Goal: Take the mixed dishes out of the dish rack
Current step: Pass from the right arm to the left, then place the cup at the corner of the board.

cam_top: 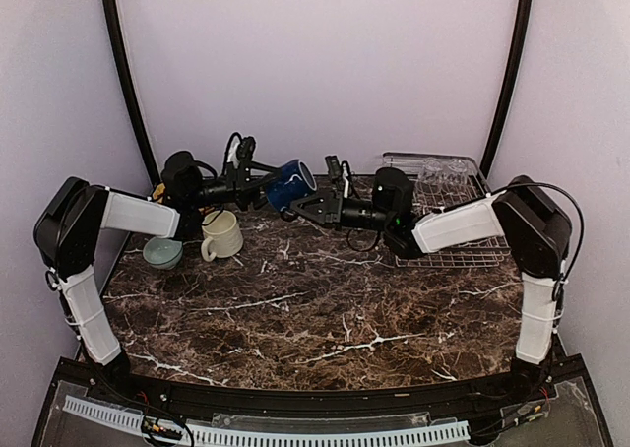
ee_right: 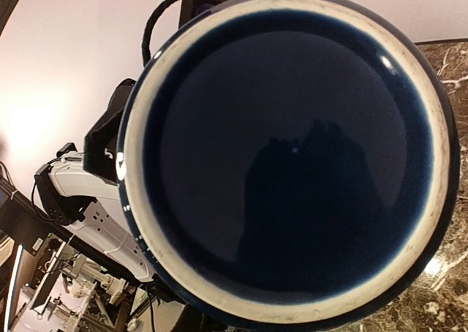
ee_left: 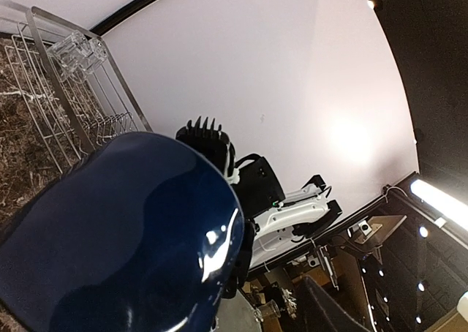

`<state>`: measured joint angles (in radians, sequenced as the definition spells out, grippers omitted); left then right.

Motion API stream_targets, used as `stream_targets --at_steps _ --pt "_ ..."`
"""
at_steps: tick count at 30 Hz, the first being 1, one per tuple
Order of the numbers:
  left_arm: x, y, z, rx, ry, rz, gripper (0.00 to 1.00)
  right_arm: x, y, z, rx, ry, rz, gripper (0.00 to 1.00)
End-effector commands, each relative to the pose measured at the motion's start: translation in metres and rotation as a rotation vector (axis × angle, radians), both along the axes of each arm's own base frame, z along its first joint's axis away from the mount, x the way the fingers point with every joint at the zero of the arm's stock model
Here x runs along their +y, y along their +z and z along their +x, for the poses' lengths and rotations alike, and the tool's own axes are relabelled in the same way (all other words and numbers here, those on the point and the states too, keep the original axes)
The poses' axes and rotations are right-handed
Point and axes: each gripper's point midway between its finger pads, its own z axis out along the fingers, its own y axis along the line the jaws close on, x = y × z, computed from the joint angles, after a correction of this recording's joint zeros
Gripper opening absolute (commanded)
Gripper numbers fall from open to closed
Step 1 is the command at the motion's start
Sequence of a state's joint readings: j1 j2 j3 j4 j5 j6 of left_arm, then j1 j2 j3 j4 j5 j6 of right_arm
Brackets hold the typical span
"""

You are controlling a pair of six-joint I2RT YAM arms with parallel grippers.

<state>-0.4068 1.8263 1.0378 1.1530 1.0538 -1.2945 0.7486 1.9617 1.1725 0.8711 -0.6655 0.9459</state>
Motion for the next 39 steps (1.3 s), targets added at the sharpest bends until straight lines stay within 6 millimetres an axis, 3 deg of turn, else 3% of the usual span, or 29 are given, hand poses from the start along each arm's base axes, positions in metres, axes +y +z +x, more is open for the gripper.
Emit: stream_targets --at_steps 1,7,11,14,20,23,26,28,29,30,31,32,35,36,37,38,39 --pt "0.004 0.016 -0.010 -0.041 -0.032 -0.059 0.54 0.010 0.043 -0.009 -0.100 0.060 0.147 0.00" --pt "0.004 0.021 -0.012 -0.056 -0.037 -0.073 0.31 0.010 0.035 -0.007 -0.085 0.048 0.139 0.00" --pt "0.005 0.024 -0.012 -0.060 -0.038 -0.075 0.09 0.010 0.029 -0.007 -0.074 0.043 0.123 0.09" --pt "0.005 0.026 -0.013 -0.067 -0.036 -0.078 0.02 0.007 0.022 -0.006 -0.059 0.027 0.101 0.24" --pt "0.005 0.021 -0.010 -0.076 -0.018 -0.045 0.01 -0.013 -0.003 0.005 -0.033 -0.091 -0.014 0.60" --pt "0.003 0.000 -0.001 -0.055 0.027 0.069 0.01 -0.033 -0.017 0.014 -0.015 -0.175 -0.090 0.72" --pt "0.007 -0.029 0.013 -0.044 0.120 0.265 0.01 -0.051 -0.031 0.021 -0.009 -0.249 -0.186 0.77" --pt "0.026 -0.078 0.020 0.055 0.227 0.555 0.01 -0.064 -0.035 0.024 -0.015 -0.297 -0.248 0.79" --pt "0.026 -0.073 0.025 -0.018 0.241 0.614 0.01 -0.068 -0.037 0.025 -0.021 -0.316 -0.270 0.80" --pt "0.036 -0.092 0.024 0.030 0.264 0.714 0.01 -0.073 -0.038 0.027 -0.029 -0.334 -0.290 0.81" --pt "0.035 -0.090 0.026 -0.001 0.267 0.746 0.01 -0.077 -0.037 0.028 -0.036 -0.348 -0.302 0.82" --pt "0.040 -0.102 0.026 0.028 0.281 0.809 0.01 -0.079 -0.037 0.029 -0.042 -0.359 -0.316 0.82" --pt "0.036 -0.111 0.023 0.005 0.274 0.922 0.01 -0.083 -0.032 0.031 -0.069 -0.378 -0.337 0.84" --pt "0.042 -0.125 0.022 0.007 0.276 1.002 0.01 -0.083 -0.031 0.032 -0.074 -0.380 -0.340 0.84" --pt "0.035 -0.122 0.020 -0.020 0.269 1.028 0.01 -0.083 -0.029 0.033 -0.080 -0.383 -0.343 0.84" --pt "0.042 -0.135 0.018 -0.021 0.270 1.113 0.01 -0.083 -0.028 0.034 -0.083 -0.385 -0.345 0.84" --pt "0.036 -0.132 0.017 -0.051 0.267 1.138 0.01 -0.083 -0.028 0.034 -0.086 -0.385 -0.345 0.85"
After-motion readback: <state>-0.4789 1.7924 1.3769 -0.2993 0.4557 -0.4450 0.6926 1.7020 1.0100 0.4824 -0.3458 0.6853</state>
